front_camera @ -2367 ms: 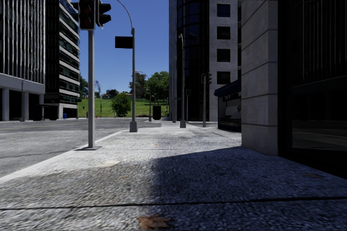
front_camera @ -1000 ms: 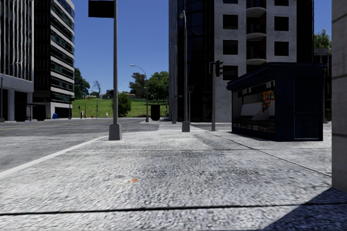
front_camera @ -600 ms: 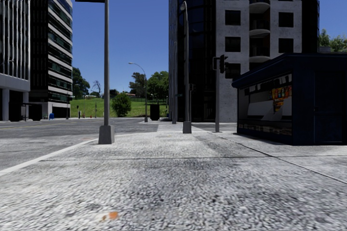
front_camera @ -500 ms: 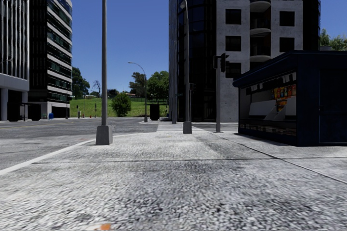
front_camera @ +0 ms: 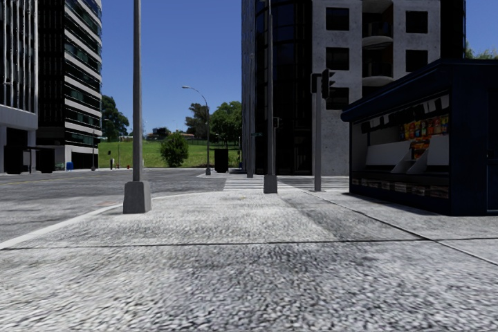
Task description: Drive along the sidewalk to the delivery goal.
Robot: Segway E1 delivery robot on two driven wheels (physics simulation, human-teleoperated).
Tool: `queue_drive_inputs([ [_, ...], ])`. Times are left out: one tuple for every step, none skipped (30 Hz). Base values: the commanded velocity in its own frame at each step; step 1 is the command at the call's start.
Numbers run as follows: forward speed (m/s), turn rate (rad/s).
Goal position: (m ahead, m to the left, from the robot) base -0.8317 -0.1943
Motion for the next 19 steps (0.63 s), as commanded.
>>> queue_drive_inputs([
  [0.0, 0.0],
  [0.0, 0.0],
  [0.0, 0.0],
  [0.0, 0.0],
  [0.0, 0.0],
  [0.0, 0.0],
  [0.0, 0.0],
  [0.0, 0.0],
  [0.0, 0.0],
  [0.0, 0.0],
  [0.0, 0.0],
  [0.0, 0.0],
  [0.0, 0.0],
  [0.0, 0.0],
  [0.0, 0.0],
  [0.0, 0.0],
  [0.0, 0.0],
  [0.0, 0.0],
  [0.0, 0.0],
])
